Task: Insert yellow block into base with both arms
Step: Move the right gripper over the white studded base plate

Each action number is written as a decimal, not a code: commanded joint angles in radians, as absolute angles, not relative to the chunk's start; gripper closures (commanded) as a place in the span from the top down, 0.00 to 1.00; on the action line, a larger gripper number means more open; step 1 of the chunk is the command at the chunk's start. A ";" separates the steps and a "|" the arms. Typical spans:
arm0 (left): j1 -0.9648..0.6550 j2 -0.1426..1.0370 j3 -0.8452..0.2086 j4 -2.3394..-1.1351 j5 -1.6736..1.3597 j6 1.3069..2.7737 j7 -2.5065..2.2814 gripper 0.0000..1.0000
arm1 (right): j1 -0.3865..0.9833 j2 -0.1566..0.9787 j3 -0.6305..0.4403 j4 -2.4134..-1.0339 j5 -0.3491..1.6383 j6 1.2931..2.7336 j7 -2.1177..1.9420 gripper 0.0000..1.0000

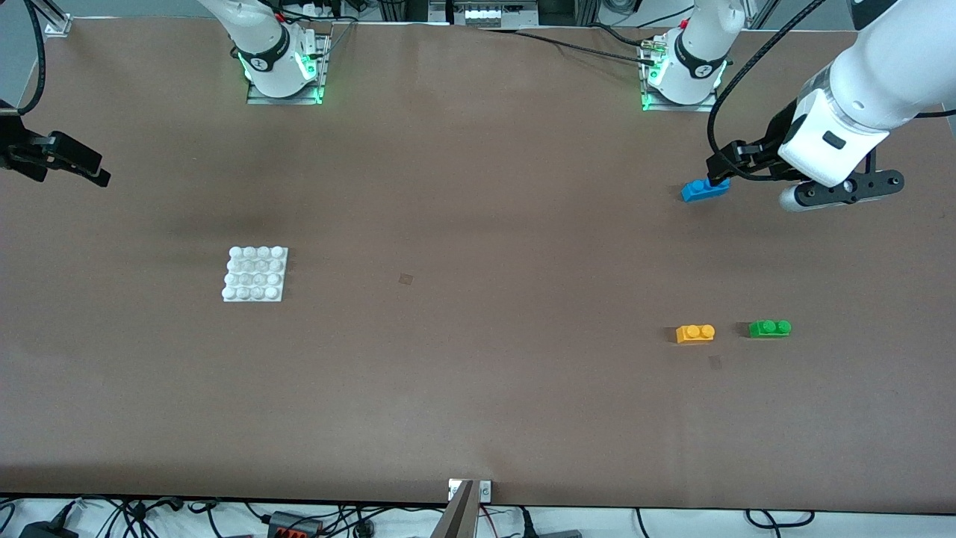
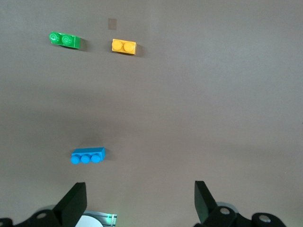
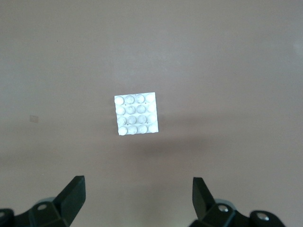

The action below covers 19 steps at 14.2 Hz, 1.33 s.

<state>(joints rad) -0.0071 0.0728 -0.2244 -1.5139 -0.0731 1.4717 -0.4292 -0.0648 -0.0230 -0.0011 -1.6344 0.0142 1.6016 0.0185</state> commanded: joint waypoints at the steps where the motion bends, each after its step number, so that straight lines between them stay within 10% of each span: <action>1: -0.020 0.052 -0.207 -1.528 -0.092 1.473 -0.410 1.00 | -0.078 -0.028 0.015 -1.628 0.015 1.588 0.028 1.00; 13: -0.017 0.058 -0.212 -1.526 -0.084 1.456 -0.402 1.00 | -0.078 0.027 0.020 -1.628 0.015 1.444 0.035 1.00; 19: -0.017 0.060 -0.218 -1.519 -0.083 1.433 -0.399 1.00 | -0.072 0.285 0.021 -1.572 0.021 1.474 0.029 1.00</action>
<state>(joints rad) -0.0108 0.0728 -0.2234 -1.5157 -0.0731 1.4457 -0.4201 -0.0650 0.1892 0.0086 -1.6211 0.0144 1.4835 0.0215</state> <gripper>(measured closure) 0.000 0.000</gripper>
